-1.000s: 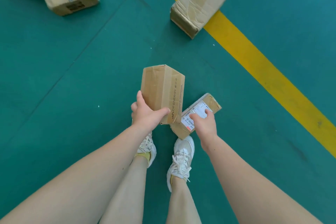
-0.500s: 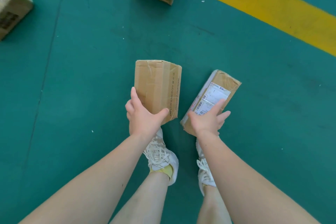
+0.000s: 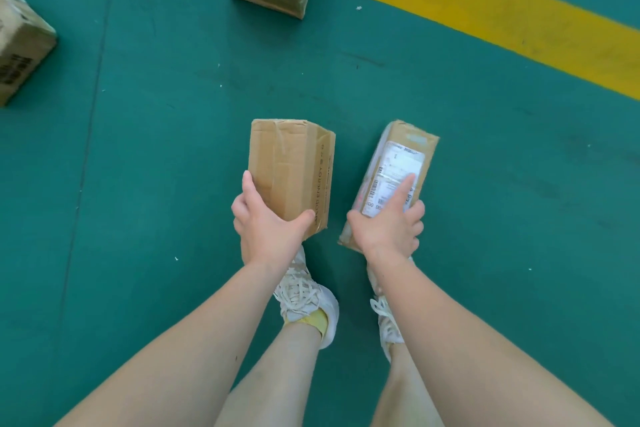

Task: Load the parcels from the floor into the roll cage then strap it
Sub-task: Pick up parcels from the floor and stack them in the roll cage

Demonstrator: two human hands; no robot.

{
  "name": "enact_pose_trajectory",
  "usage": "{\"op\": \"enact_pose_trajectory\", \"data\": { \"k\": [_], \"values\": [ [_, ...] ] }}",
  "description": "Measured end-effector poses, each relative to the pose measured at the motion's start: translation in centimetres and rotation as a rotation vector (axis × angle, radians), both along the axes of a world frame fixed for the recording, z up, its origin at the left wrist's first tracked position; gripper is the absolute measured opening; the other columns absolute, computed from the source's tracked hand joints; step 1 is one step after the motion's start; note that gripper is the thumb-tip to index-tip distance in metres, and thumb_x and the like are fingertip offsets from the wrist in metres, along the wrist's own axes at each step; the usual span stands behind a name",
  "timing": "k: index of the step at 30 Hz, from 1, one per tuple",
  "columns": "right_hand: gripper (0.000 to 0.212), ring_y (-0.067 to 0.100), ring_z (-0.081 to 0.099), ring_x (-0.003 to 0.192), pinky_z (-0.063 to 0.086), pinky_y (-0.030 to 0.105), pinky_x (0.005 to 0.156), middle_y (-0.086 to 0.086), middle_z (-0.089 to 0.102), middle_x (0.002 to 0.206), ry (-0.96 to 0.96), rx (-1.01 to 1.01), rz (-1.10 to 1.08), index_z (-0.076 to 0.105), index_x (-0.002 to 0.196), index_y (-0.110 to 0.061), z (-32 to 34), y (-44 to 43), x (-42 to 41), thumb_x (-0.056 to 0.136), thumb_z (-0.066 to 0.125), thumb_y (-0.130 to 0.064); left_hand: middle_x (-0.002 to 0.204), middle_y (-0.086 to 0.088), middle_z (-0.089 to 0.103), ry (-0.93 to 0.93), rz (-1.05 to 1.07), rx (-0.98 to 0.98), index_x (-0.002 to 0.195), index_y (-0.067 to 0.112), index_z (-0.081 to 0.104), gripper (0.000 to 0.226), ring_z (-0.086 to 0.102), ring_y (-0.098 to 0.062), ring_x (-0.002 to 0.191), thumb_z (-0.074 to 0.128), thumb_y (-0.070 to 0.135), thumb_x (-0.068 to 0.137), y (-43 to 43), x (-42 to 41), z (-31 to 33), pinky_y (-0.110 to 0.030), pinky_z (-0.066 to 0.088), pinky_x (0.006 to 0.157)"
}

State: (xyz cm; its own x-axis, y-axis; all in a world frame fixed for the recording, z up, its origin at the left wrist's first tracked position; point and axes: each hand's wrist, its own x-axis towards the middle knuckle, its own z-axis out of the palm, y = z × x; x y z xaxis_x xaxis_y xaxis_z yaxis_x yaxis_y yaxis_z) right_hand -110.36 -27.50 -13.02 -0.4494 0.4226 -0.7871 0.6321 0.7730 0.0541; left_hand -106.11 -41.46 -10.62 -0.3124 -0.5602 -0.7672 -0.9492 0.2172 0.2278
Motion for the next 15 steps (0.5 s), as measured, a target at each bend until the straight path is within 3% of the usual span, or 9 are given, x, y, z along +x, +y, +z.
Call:
{"op": "enact_pose_trajectory", "data": {
  "k": [4, 9, 15],
  "values": [
    [0.091, 0.029, 0.041, 0.127, 0.031, 0.043, 0.106, 0.009, 0.040, 0.140, 0.014, -0.083, 0.062, 0.015, 0.155, -0.040, 6.6, 0.4, -2.0, 0.080, 0.064, -0.052, 0.151, -0.004, 0.019, -0.069, -0.038, -0.012, 0.154, 0.031, -0.001, 0.112, 0.025, -0.028, 0.137, 0.077, 0.039, 0.075, 0.9, -1.6, 5.5, -0.035, 0.030, 0.083],
    [0.091, 0.026, 0.040, 0.128, 0.037, 0.043, 0.103, 0.003, 0.039, 0.141, 0.066, -0.163, 0.140, 0.017, 0.154, -0.042, 17.6, 0.1, -4.4, 0.077, 0.064, -0.051, 0.150, -0.007, 0.020, -0.065, 0.049, -0.023, 0.154, 0.030, 0.000, 0.112, 0.026, -0.031, 0.136, 0.078, 0.040, 0.074, 2.3, -3.6, 15.5, -0.043, 0.038, 0.094],
    [0.097, 0.026, 0.044, 0.125, 0.047, 0.046, 0.098, -0.002, 0.033, 0.148, 0.187, -0.213, 0.314, 0.014, 0.153, -0.042, 32.4, 1.2, -6.8, 0.072, 0.067, -0.050, 0.149, -0.008, 0.021, 0.015, 0.177, -0.036, 0.153, 0.029, 0.001, 0.113, 0.029, -0.032, 0.134, 0.078, 0.043, 0.072, 3.3, -5.1, 30.0, -0.044, 0.039, 0.096]
  ]
}}
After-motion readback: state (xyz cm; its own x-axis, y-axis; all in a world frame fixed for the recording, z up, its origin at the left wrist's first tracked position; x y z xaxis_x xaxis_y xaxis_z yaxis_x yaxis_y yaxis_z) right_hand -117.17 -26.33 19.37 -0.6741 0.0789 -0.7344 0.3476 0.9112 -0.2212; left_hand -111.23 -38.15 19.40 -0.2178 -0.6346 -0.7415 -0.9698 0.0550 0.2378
